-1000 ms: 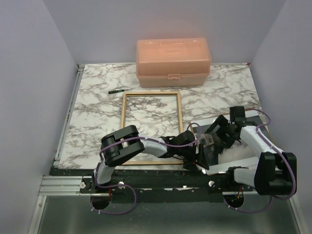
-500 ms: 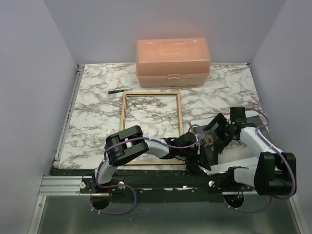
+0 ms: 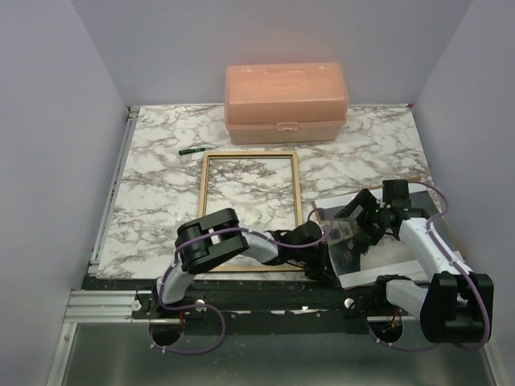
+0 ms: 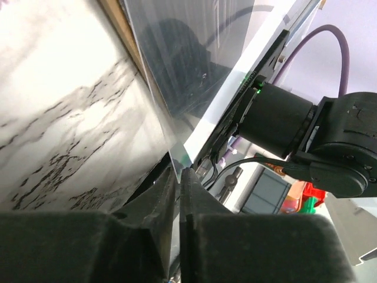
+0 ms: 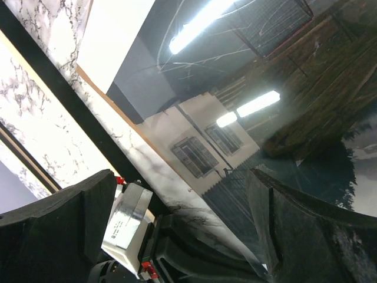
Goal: Put the photo into the frame
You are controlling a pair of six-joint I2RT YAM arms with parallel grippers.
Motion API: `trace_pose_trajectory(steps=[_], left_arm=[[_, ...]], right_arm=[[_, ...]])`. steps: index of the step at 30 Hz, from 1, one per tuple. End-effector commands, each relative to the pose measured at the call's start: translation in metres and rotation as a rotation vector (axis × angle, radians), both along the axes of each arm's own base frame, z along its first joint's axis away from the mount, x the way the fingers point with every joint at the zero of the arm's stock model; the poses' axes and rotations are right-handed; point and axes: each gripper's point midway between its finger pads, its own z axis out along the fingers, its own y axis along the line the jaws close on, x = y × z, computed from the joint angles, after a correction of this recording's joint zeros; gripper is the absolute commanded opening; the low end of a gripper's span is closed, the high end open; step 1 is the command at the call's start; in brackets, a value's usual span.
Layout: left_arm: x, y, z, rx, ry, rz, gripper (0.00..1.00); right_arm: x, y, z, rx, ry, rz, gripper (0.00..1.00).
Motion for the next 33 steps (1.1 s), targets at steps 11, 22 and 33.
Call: trace_pose_trajectory(steps=[11, 22, 33], left_arm=[[0.002, 0.003, 0.006, -0.013, -0.08, 0.015, 0.0], [0.007, 0.021, 0.018, 0.053, -0.168, 0.017, 0.0], [0.02, 0.069, 0.022, 0.07, -0.196, 0.114, 0.0]], right_arm=[[0.006, 0.005, 0.035, 0.019, -0.038, 0.05, 1.0], [0.007, 0.007, 0.055, 0.01, -0.072, 0.119, 1.0], [0.008, 0.019, 0.067, 0.064, -0.111, 0.191, 1.0]])
